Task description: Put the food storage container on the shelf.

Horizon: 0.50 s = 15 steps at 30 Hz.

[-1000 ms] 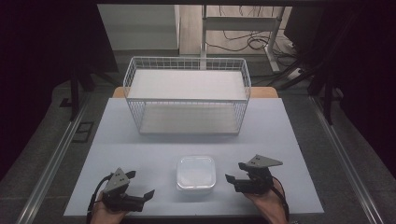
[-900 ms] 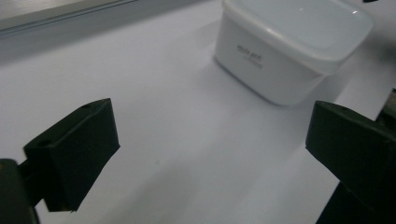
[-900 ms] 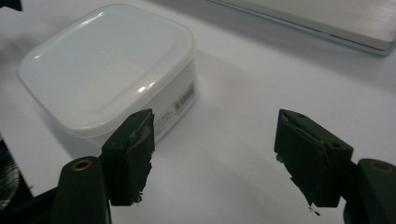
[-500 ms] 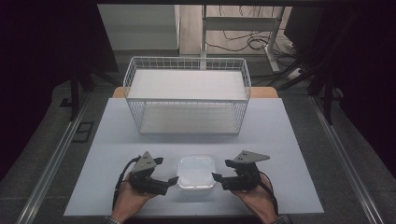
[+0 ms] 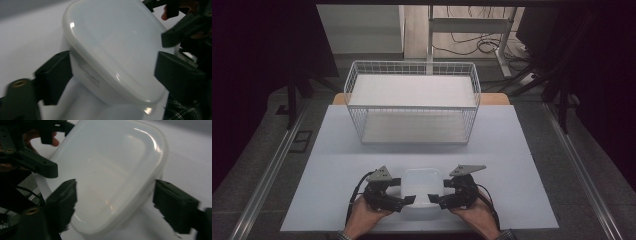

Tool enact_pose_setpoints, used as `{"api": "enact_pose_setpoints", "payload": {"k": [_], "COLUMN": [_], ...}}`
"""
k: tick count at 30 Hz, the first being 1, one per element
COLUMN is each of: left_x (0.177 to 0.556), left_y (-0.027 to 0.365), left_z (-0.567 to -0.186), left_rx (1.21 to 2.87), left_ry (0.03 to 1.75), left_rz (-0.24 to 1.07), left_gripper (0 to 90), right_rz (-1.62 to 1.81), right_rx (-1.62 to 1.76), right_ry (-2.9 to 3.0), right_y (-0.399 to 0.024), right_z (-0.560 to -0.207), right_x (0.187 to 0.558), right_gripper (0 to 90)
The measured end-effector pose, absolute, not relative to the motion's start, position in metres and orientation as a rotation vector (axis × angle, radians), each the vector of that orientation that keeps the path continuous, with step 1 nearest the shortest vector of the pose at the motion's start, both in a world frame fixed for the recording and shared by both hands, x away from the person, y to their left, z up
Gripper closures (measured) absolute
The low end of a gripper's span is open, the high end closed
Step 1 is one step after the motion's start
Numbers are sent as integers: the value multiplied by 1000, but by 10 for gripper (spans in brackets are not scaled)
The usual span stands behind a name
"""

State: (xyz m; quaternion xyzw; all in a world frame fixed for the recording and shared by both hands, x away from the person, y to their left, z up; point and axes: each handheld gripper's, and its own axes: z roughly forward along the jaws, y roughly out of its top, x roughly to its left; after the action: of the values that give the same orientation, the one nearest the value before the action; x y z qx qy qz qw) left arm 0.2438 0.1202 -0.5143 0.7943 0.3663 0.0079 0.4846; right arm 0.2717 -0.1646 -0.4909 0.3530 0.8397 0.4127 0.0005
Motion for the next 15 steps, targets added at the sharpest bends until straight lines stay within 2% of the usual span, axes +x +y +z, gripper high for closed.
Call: {"api": "enact_pose_setpoints", "payload": {"k": [3,6,9,10,11,15], "left_x": [235,235,234,234,233,234], "left_y": [124,130,132,132,130,131], "left_z": [-508,-505,-503,-503,-503,-505], "left_rx": [1931,1892,1872,1872,1880,1863], "left_ry": [903,924,947,947,954,969], "left_rz": [73,56,79,79,113,110], "left_gripper": [453,608,700,742,796,798], "right_rz": [1309,1329,1374,1374,1372,1332], "right_rx": [1135,1155,1198,1198,1207,1188], "right_ry": [2585,2555,2517,2517,2486,2464], "right_y": [-177,-182,-186,-186,-188,-185], "right_z": [-483,-478,-475,-475,-474,-475], "right_x": [265,262,260,260,260,258], "right_gripper": [510,621,723,723,782,782]}}
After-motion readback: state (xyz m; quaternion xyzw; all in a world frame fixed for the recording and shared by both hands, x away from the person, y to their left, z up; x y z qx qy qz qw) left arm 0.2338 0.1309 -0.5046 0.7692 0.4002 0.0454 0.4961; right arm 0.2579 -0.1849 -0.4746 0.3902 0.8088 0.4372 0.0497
